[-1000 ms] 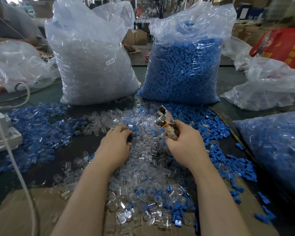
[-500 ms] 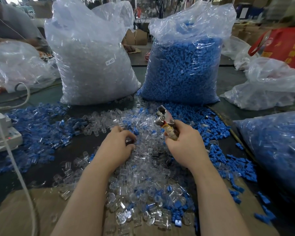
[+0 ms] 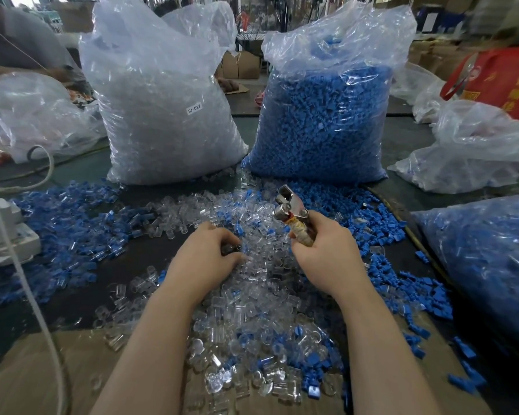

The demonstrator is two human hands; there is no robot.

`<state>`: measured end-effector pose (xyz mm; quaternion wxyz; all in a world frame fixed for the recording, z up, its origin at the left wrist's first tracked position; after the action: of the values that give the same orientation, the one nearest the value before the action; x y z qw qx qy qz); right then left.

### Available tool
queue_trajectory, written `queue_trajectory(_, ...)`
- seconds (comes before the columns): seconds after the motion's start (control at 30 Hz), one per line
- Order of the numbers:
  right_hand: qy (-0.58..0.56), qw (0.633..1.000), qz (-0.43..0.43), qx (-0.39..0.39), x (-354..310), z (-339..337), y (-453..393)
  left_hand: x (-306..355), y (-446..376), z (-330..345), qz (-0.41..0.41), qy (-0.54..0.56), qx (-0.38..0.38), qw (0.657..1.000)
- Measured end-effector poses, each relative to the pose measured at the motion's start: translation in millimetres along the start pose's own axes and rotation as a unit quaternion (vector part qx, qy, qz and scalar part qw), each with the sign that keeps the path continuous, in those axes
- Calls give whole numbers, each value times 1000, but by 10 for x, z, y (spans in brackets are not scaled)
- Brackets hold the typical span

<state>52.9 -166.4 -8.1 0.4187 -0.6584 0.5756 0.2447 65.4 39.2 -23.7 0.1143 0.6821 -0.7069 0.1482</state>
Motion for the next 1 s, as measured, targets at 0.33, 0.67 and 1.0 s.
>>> queue_trajectory(0.33,-3,1000,3,-6,-17,7,8,85,10,44,36,-28,4,999)
queue_trajectory(0.67,-4,1000,0,-9,-24,1,13,114,23,14,45,7,26,999)
queue_trajectory(1.0,-4,1000,3,-7,-12,0,7,46,37,-86,-28,93,70,993)
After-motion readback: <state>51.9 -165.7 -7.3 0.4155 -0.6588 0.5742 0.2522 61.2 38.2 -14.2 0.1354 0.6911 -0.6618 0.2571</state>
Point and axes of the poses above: each hand's wrist, its own y-axis away from the middle knuckle, its own z-axis out of the palm, x = y × z, the point moved 4 cm from there along -y, towards the middle knuckle, and after that the axes turned 12 degrees about -y, right-handed, at the moved point
